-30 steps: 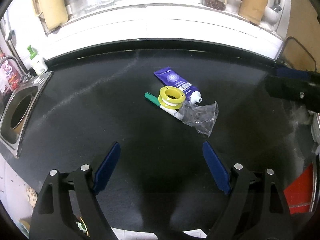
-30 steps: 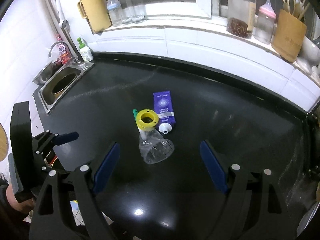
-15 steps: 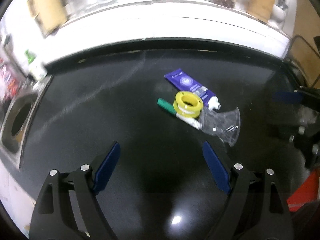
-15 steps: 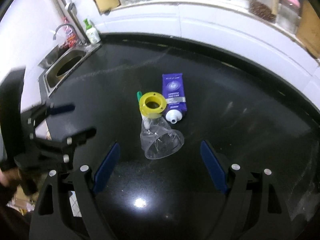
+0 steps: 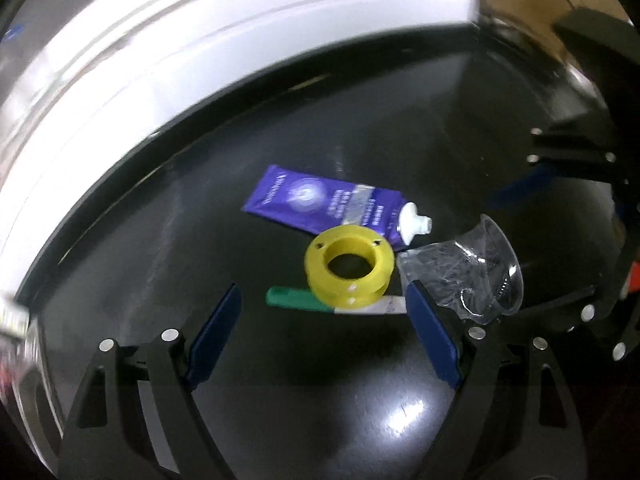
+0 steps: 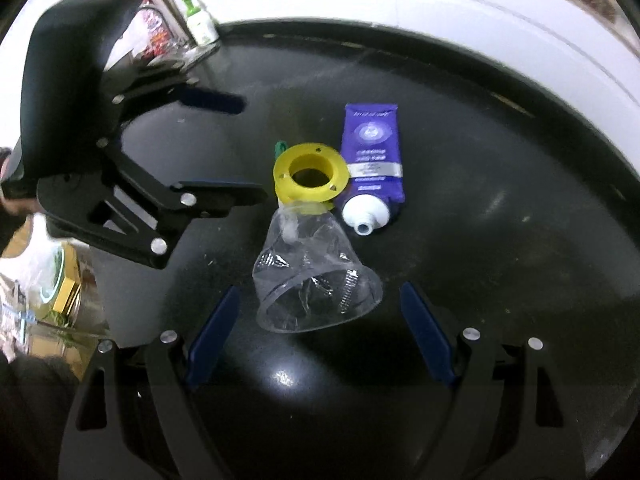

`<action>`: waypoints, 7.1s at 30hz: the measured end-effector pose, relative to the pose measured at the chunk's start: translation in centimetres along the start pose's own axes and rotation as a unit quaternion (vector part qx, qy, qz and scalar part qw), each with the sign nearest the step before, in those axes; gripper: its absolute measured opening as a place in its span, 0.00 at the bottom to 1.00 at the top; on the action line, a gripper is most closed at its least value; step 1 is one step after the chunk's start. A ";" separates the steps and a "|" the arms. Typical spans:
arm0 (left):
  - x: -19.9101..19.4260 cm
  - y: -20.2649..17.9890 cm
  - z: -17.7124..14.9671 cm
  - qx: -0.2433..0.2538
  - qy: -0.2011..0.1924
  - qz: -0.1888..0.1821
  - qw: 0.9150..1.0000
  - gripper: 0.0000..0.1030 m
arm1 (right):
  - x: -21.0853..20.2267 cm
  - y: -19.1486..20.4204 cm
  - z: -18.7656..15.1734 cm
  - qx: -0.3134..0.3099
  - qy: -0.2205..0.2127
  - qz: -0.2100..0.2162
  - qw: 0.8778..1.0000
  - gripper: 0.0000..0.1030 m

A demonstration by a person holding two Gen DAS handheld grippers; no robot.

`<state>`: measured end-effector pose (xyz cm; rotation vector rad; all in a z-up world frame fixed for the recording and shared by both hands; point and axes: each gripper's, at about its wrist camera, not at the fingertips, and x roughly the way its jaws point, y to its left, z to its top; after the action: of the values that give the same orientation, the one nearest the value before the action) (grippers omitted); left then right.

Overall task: Collect trash
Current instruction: 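Grasp the yellow tape roll with the left tool while the right tool grasps the clear cup, then carry the yellow tape roll and clear cup down over the black bin, then open both tools to drop tape roll and cup into the bin, then move both tools back up over the countertop, then grasp the green marker with the left tool while the right tool grasps the purple toothpaste tube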

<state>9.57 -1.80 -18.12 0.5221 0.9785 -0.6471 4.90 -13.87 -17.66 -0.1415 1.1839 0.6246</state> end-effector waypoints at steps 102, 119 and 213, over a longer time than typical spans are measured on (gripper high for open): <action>-25.4 -1.0 -57.2 -0.687 0.044 0.310 0.655 0.53 | 14.5 59.8 2.1 -0.452 0.097 0.210 0.861 0.59; -16.2 2.5 -66.0 -0.732 0.034 0.275 0.623 0.54 | 27.0 62.7 -0.3 -0.422 0.152 0.153 0.880 0.60; 2.5 0.8 -4.0 -0.463 0.092 0.180 0.863 0.84 | -2.9 -4.9 3.2 0.007 -0.021 -0.057 0.998 0.77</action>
<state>8.78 0.79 -22.06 -0.1089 1.2017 0.2514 9.48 -17.68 -14.89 -0.1819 1.1309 0.5180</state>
